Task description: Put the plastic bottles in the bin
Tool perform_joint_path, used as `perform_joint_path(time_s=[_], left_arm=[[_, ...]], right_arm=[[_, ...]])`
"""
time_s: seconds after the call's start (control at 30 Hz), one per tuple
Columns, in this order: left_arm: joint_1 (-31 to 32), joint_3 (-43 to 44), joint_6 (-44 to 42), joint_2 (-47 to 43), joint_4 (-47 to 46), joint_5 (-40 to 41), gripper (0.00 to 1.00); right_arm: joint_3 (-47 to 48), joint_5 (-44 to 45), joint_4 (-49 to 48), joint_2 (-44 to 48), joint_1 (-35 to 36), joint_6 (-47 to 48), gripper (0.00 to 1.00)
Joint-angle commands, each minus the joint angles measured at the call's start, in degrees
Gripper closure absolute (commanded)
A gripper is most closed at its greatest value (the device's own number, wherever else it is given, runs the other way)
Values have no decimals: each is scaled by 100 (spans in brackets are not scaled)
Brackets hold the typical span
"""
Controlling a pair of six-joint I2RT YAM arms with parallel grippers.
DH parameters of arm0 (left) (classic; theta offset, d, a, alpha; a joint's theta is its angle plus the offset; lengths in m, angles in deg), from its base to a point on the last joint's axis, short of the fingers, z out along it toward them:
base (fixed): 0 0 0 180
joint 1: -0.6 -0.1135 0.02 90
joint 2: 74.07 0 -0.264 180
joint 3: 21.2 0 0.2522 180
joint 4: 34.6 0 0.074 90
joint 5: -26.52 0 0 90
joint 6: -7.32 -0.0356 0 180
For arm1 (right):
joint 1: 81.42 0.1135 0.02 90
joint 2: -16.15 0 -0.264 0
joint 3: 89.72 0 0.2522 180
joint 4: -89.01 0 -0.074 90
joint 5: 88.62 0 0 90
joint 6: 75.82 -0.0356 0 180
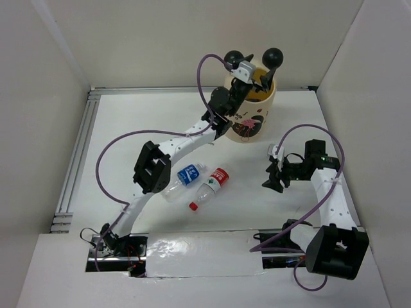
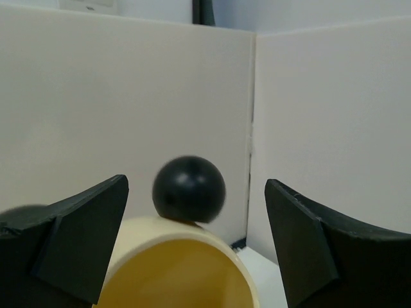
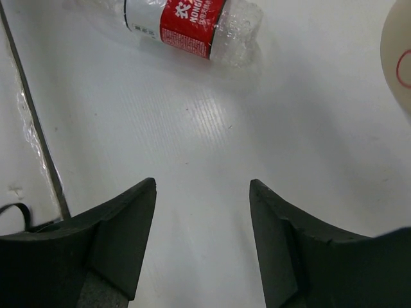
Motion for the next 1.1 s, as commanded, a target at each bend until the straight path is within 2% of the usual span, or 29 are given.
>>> perform_joint_path(time_s=[0.0,0.07,0.1,0.13,0.17,0.2,0.23,0.27,0.37,0.4,0.43,0.47,0.5,0.53,0.63,0.77,1.0,1.07], left_arm=[[331,-517,-172,-823,-672,-299,0],[473,-1351,-251,-1824,-419,-475,0],[595,-1606,-252,-2193,270,-476,0],[596,-2105,-156,-2571,729,-345,0],[675,-2719,-16,-3723,1622,-161,0],[675,-2725,81,-3734,2022,-46,0],[675,-3474,204,-4126,2409,146,0],[675,-4221,466,-4896,3196,549,0],[614,-5306,890,-5955,4387,1157,0],[483,-5718,1230,-6611,4643,1594,0],[325,-6688,1756,-7192,5185,1973,0],[324,-6698,1761,-7197,5521,1976,0],[124,-6950,2231,-7676,5785,2194,0],[35,-7362,2462,-7890,6058,2283,0],[-317,-8004,3182,-8618,6868,2320,0],[-607,-8552,3685,-9217,7281,2135,0],[-863,-8658,3747,-9333,7713,1687,0],[-924,-8658,3564,-9264,7713,1581,0]], right_arm=[[23,-319,455,5,-34,1022,33],[23,-600,878,-56,-34,2105,30],[-47,-679,1211,-57,-34,3233,28],[-47,-785,1293,-109,158,3740,24],[-143,-786,1180,-110,438,4284,21],[-196,-786,970,-110,441,4290,21],[-197,-786,699,-110,876,4290,21],[-197,-725,191,-110,1359,4220,18],[-136,-356,-655,-171,2143,3589,17],[-57,-259,-1093,-337,2398,3265,17],[31,116,-1410,-530,3227,3096,17],[32,119,-1414,-532,3236,3095,17],[93,267,-1831,-732,3523,2773,17],[93,452,-2096,-821,4091,2552,17],[206,1461,-2924,-1337,4964,2005,17],[664,2007,-3241,-2183,5467,1742,17],[1034,3028,-3322,-3378,6162,1680,17],[1034,3098,-3198,-3528,6241,1732,20]])
